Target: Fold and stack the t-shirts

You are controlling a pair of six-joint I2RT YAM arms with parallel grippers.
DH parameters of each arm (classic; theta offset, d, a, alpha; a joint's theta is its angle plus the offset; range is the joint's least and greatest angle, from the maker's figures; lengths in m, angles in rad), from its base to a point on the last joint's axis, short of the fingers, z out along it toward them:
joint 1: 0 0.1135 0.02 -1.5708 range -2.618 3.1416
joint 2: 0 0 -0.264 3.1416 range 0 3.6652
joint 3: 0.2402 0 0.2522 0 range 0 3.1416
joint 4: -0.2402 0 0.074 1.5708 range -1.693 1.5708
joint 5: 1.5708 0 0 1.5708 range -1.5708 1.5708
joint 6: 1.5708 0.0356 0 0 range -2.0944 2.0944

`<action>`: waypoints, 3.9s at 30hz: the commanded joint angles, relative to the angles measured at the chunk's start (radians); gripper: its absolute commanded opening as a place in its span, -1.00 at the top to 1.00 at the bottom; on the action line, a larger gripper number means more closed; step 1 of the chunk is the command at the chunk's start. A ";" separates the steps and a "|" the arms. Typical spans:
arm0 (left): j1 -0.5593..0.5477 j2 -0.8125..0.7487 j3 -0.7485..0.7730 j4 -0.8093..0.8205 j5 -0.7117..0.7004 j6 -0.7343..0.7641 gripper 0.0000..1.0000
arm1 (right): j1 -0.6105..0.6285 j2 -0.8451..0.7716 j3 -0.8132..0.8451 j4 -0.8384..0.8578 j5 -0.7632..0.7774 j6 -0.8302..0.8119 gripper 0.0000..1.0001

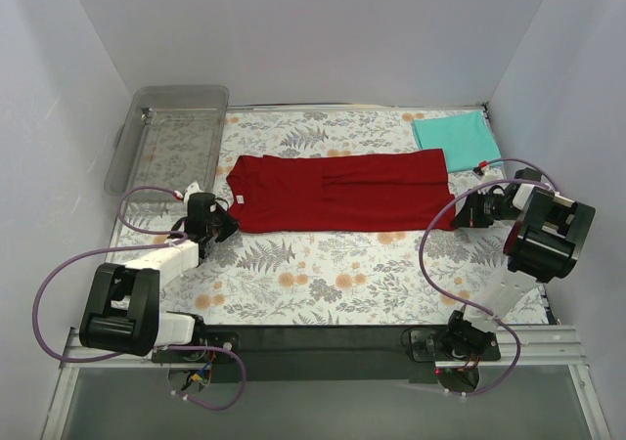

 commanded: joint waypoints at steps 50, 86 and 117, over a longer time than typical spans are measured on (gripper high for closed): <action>0.009 -0.695 -0.016 -0.267 0.090 0.122 -0.48 | 0.777 0.449 1.053 -0.191 -0.079 0.084 -0.28; 0.009 -0.698 -0.026 -0.262 0.120 0.133 -0.47 | 0.964 0.698 1.098 -0.070 0.153 0.272 0.07; 0.009 -0.596 -0.053 -0.152 0.265 0.110 -0.45 | 0.782 0.661 1.153 0.259 0.657 0.734 0.16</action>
